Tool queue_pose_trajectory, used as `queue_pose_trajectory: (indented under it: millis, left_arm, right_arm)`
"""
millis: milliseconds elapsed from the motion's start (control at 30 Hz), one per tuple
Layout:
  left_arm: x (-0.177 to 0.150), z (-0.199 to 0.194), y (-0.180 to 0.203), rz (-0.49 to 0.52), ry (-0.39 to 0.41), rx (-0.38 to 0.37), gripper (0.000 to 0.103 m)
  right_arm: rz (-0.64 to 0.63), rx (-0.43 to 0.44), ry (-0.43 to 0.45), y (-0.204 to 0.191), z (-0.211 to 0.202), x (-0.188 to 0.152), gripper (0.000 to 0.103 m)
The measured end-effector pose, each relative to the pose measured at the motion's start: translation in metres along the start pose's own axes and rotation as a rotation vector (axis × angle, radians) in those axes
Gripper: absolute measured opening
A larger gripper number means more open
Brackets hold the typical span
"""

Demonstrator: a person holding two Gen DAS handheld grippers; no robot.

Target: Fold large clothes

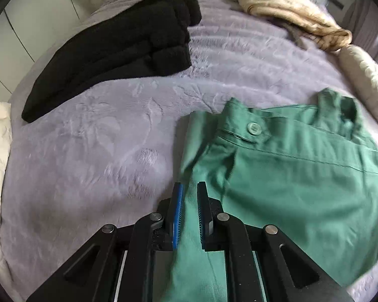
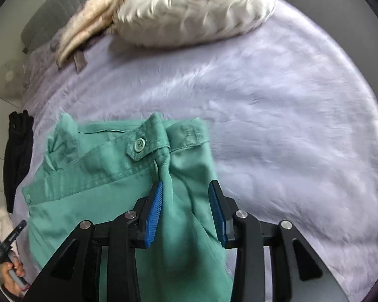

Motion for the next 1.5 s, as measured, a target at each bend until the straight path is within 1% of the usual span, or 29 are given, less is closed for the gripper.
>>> queue_pose_trajectory:
  millis: [67,100,167,200,267,333,367,433,467,533,567,633,667,700,767,833,900,1000,1067,1100,1133,1200,1233,1267,1300,1333,1367,1433,1500]
  left_arm:
    - [-0.006,-0.013,0.007,0.003,0.012,-0.03,0.013]
    - [-0.012,-0.018,0.013,0.006,0.015,-0.051,0.013]
    - [-0.026,-0.023,0.028,0.023,0.006,-0.091,0.013]
    - [-0.035,-0.022,0.036,0.04,-0.007,-0.102,0.013]
    - [-0.053,-0.01,0.046,0.067,-0.043,-0.084,0.013]
    - [-0.079,0.007,0.042,0.071,-0.095,-0.04,0.013]
    - [-0.09,0.015,0.036,0.06,-0.115,-0.035,0.013]
    - [-0.102,0.015,0.024,0.028,-0.099,-0.077,0.013]
    - [-0.105,0.012,0.019,0.019,-0.092,-0.093,0.013]
    - [-0.108,0.006,0.012,0.017,-0.091,-0.105,0.013]
    - [-0.11,0.002,0.008,0.015,-0.09,-0.11,0.013]
    - [-0.111,-0.005,0.002,0.008,-0.095,-0.114,0.013]
    - [-0.111,-0.009,-0.002,0.005,-0.095,-0.11,0.013]
    - [-0.114,-0.015,-0.005,0.006,-0.094,-0.095,0.013]
    - [-0.116,-0.022,-0.013,0.005,-0.097,-0.071,0.013]
    - [-0.121,-0.027,-0.024,0.004,-0.106,-0.009,0.013]
    - [-0.125,-0.025,-0.038,-0.012,-0.115,0.012,0.013]
    - [-0.131,-0.028,-0.051,-0.045,-0.131,0.019,0.013]
    - [-0.131,-0.035,-0.056,-0.055,-0.118,0.015,0.013]
    - [-0.131,-0.04,-0.06,-0.061,-0.106,0.003,0.013]
    - [-0.13,-0.044,-0.061,-0.063,-0.095,-0.008,0.013]
    - [-0.126,-0.05,-0.058,-0.053,-0.074,-0.028,0.013]
    - [-0.124,-0.051,-0.057,-0.047,-0.069,-0.036,0.017]
    - [-0.124,-0.051,-0.054,-0.044,-0.07,-0.044,0.034]
    - [-0.121,-0.046,-0.049,-0.047,-0.077,-0.043,0.091]
    - [-0.121,-0.048,-0.05,-0.059,-0.054,-0.03,0.101]
    - [-0.117,-0.049,-0.045,-0.056,-0.039,-0.03,0.101]
    - [-0.119,-0.046,-0.039,-0.041,-0.057,-0.048,0.101]
    - [-0.123,-0.041,-0.038,-0.03,-0.071,-0.048,0.101]
  right_arm:
    - [-0.021,0.011,0.029,-0.006,-0.02,-0.009,0.04]
    - [-0.031,0.051,0.036,-0.016,-0.029,-0.02,0.039]
    - [-0.064,0.117,0.002,-0.041,-0.031,-0.042,0.039]
    - [-0.1,0.156,-0.038,-0.058,-0.028,-0.061,0.039]
    - [-0.142,0.185,-0.085,-0.076,-0.019,-0.084,0.039]
    - [-0.185,0.166,-0.132,-0.085,-0.004,-0.106,0.039]
    - [-0.194,0.138,-0.153,-0.082,0.005,-0.115,0.039]
    - [-0.178,0.107,-0.166,-0.065,0.011,-0.123,0.03]
    - [-0.157,0.118,-0.162,-0.056,0.012,-0.124,0.03]
    - [-0.133,0.054,-0.146,-0.027,0.008,-0.123,0.03]
    - [-0.119,0.04,-0.142,-0.013,0.007,-0.123,0.03]
    - [-0.079,0.02,-0.152,0.007,0.007,-0.123,0.029]
    - [-0.047,0.033,-0.156,0.016,0.006,-0.123,0.029]
    - [-0.036,0.042,-0.155,0.017,0.002,-0.124,0.029]
    - [-0.026,0.022,-0.148,0.021,-0.004,-0.124,0.029]
    - [-0.011,-0.012,-0.123,0.029,-0.013,-0.121,0.032]
    - [0.016,-0.023,-0.113,0.038,-0.018,-0.115,0.032]
    - [0.111,-0.015,-0.114,0.055,-0.024,-0.108,0.032]
    - [0.15,-0.018,-0.111,0.059,-0.027,-0.11,0.032]
    - [0.16,-0.039,-0.108,0.062,-0.03,-0.11,0.034]
    - [0.161,-0.075,-0.109,0.065,-0.033,-0.111,0.041]
    - [0.179,-0.116,-0.117,0.071,-0.038,-0.118,0.045]
    - [0.198,-0.097,-0.117,0.069,-0.042,-0.122,0.045]
    - [0.216,-0.069,-0.116,0.067,-0.047,-0.125,0.045]
    - [0.226,-0.03,-0.113,0.06,-0.054,-0.13,0.045]
    - [0.224,-0.006,-0.113,0.055,-0.06,-0.135,0.049]
    - [0.22,0.022,-0.114,0.047,-0.064,-0.141,0.052]
    - [0.213,0.099,-0.122,0.023,-0.073,-0.155,0.064]
    - [0.212,0.211,-0.164,-0.004,-0.076,-0.175,0.068]
Point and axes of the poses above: each gripper's, at about its wrist camera, not at the fingertips, and z roughly the way its jaws point, y to its right, x to its top, the point moved 8 cm from there along z, roughly the way its jaws point, and after that the axes turned 4 degrees about y, right-handed, at the moved point
